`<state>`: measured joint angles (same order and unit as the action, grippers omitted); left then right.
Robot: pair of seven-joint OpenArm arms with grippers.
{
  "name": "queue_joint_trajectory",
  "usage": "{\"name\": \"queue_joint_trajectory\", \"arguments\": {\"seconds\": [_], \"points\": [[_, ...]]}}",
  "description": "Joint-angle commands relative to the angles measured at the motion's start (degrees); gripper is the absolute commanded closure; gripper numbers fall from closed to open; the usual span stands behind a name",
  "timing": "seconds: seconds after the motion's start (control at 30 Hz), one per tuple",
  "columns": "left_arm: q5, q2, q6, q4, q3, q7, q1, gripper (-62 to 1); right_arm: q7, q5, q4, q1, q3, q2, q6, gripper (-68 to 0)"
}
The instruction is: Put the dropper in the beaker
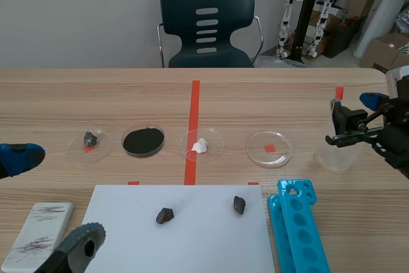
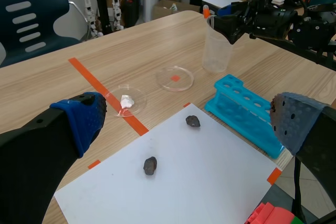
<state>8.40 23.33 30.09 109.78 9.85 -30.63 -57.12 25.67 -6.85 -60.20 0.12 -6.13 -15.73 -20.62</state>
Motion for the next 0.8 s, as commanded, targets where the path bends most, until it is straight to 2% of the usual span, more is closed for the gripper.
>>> {"name": "queue_joint_trajectory", "arguments": {"seconds": [0.0, 0.07, 0.13, 0.27, 0.47, 0.53, 0.77], "points": [[0.6, -0.1, 0.1, 1.3, -0.1, -1.1, 0.0, -62.3, 1.6, -1.1, -0.2, 0.6, -0.2, -0.9, 0.2, -41.9], [0.6, -0.1, 0.1, 1.3, -0.1, -1.1, 0.0, -62.3, 2.1, -1.7, -0.4, 0.3, -0.2, -1.0, 0.4, -48.7], [0.6, -0.1, 0.1, 1.3, -0.1, -1.1, 0.0, -62.3, 2.4, -3.0, -1.4, -0.4, -0.2, -1.1, 1.7, -54.7], [0.6, -0.1, 0.1, 1.3, -0.1, -1.1, 0.0, -62.3, 2.4, -3.0, -5.0, -2.6, -0.3, -1.1, 3.1, -61.2], [0.6, -0.1, 0.1, 1.3, -0.1, -1.1, 0.0, -62.3, 2.4, -4.3, -8.7, -5.1, -0.3, -1.1, 3.1, -62.4], [0.6, -0.1, 0.1, 1.3, -0.1, -1.1, 0.0, -62.3, 2.4, -5.7, -8.7, -5.2, -0.3, -1.1, 3.1, -62.4], [0.6, -0.1, 0.1, 1.3, -0.1, -1.1, 0.0, -62.3, 2.3, -5.8, -8.7, -5.2, -0.3, -1.1, 3.1, -62.4]]}}
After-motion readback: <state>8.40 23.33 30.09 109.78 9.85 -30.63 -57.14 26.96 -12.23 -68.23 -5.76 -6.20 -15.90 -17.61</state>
